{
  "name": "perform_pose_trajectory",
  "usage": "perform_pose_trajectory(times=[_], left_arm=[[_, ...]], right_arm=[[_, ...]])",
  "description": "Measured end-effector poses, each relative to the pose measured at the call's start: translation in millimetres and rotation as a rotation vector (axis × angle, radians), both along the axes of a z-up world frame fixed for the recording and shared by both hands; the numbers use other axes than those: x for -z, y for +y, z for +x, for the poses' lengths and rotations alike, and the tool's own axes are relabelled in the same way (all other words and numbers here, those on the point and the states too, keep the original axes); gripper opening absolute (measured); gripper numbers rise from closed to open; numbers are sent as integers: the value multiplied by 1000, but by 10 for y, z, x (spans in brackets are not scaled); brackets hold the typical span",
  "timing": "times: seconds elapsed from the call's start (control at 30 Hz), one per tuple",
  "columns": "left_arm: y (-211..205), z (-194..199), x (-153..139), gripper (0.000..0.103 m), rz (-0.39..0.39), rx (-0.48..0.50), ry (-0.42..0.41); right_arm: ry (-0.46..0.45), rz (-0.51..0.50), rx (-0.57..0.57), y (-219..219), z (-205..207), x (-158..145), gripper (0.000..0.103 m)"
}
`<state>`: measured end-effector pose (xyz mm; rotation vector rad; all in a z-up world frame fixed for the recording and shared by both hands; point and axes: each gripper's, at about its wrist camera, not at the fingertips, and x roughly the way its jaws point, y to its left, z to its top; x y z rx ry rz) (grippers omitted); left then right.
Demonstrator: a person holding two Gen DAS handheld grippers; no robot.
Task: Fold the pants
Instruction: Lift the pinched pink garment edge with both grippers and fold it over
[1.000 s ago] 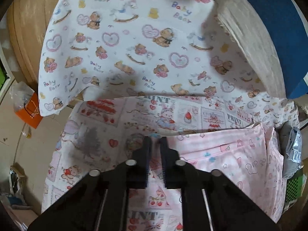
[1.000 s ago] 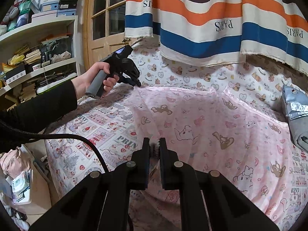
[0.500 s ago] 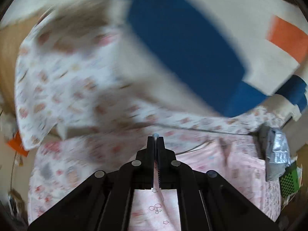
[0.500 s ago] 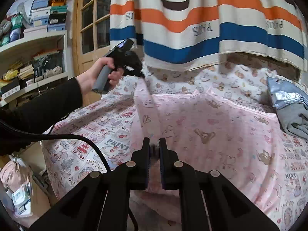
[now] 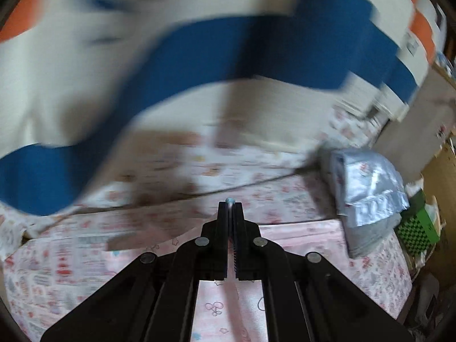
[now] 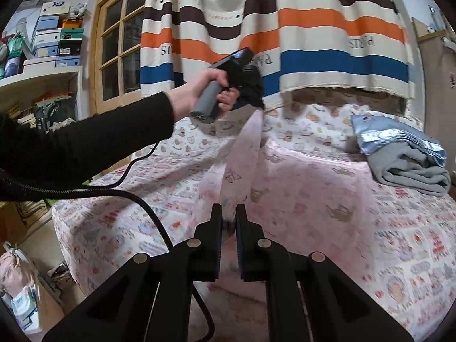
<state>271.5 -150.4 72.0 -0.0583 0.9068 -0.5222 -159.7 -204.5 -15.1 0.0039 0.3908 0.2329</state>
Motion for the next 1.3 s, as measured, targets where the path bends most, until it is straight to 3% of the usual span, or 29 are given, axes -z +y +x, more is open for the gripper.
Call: perform_pose_trajectory(times=[0.23, 0.4, 0.67, 0.87, 1.07, 1.3], left_arm=[[-826, -161, 87, 2, 24, 96, 18], [-1196, -251, 220, 2, 32, 142, 43], [-1747, -389, 382, 2, 42, 204, 77], [-2007, -426, 562, 2, 83, 228, 114], [-2131, -393, 682, 2, 25, 250, 180], [-2352, -510, 715, 2, 47, 298, 172]], right_arm=[[13, 0, 86, -323, -230, 66, 9], [19, 23, 149, -544, -336, 121, 9], [25, 9, 144, -637, -440, 194, 9], [48, 18, 157, -713, -454, 255, 9], [57, 31, 167, -763, -444, 291, 9], [62, 28, 165, -742, -456, 310, 9]])
